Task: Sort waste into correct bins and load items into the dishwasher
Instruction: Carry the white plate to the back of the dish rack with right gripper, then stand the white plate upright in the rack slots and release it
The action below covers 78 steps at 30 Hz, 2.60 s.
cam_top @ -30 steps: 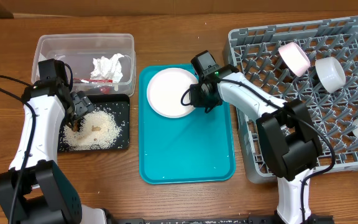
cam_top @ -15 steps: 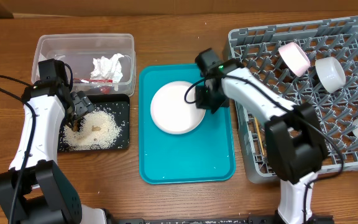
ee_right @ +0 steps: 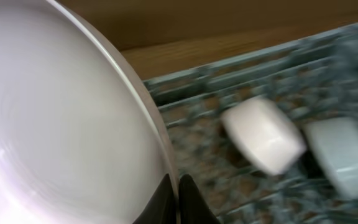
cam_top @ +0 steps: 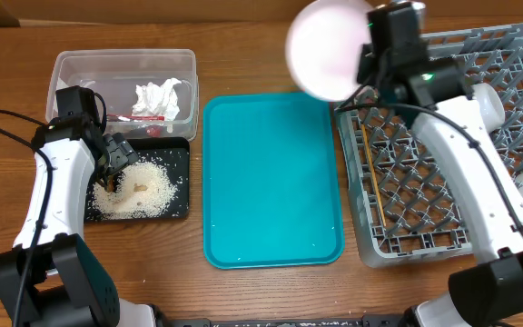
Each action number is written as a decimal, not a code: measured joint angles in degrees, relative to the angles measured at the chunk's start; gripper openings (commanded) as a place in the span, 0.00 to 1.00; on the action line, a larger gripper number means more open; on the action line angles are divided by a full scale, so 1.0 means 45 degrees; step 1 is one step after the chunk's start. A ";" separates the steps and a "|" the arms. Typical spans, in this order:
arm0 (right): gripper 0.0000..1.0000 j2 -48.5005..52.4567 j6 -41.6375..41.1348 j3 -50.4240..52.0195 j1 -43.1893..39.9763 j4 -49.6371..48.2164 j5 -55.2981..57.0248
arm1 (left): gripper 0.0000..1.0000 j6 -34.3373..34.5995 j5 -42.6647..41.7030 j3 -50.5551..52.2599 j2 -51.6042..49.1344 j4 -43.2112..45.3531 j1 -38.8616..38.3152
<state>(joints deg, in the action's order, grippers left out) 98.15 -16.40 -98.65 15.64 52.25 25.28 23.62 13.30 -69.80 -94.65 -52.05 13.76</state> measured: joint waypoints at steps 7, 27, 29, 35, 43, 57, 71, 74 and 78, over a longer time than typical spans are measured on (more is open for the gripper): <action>0.04 0.0257 0.0306 0.0024 -0.1122 0.0126 0.4784 | 1.00 0.0000 0.0000 0.0000 0.0000 0.0005 0.0000; 0.04 0.1569 -0.1783 0.0044 -0.1336 0.1821 0.6159 | 1.00 0.0000 0.0000 0.0000 0.0000 0.0005 0.0000; 0.04 0.1676 -0.1943 0.0044 -0.1336 0.1836 0.5644 | 1.00 0.0000 0.0000 0.0000 0.0000 0.0005 0.0000; 0.04 0.1729 -0.2220 0.0092 -0.1336 0.1909 0.4847 | 1.00 0.0000 0.0000 0.0000 0.0000 0.0000 0.0000; 0.04 0.1783 -0.2351 0.0967 -0.1331 0.1851 0.4614 | 1.00 0.0000 0.0000 0.0000 0.0000 0.0000 0.0000; 0.18 0.1860 -0.2472 0.1200 0.0185 0.1972 0.4809 | 1.00 0.0000 0.0000 0.0005 0.0000 0.0005 0.0000; 0.41 0.1617 -0.4056 0.1214 0.0695 0.3531 0.0971 | 1.00 0.0000 0.0000 0.0000 0.0000 0.0000 0.0000; 0.47 0.0981 -0.4342 0.1214 0.0568 0.3512 -0.0029 | 1.00 0.0000 0.0000 0.0000 0.0000 0.0005 0.0000; 0.54 -0.0209 -0.4503 0.1214 0.0238 0.3521 -0.1219 | 1.00 0.0000 0.0000 0.0000 0.0000 0.0005 0.0000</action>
<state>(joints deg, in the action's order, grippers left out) 97.21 -36.67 -93.19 16.71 68.10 19.79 23.62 13.30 -69.80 -94.65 -52.03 13.76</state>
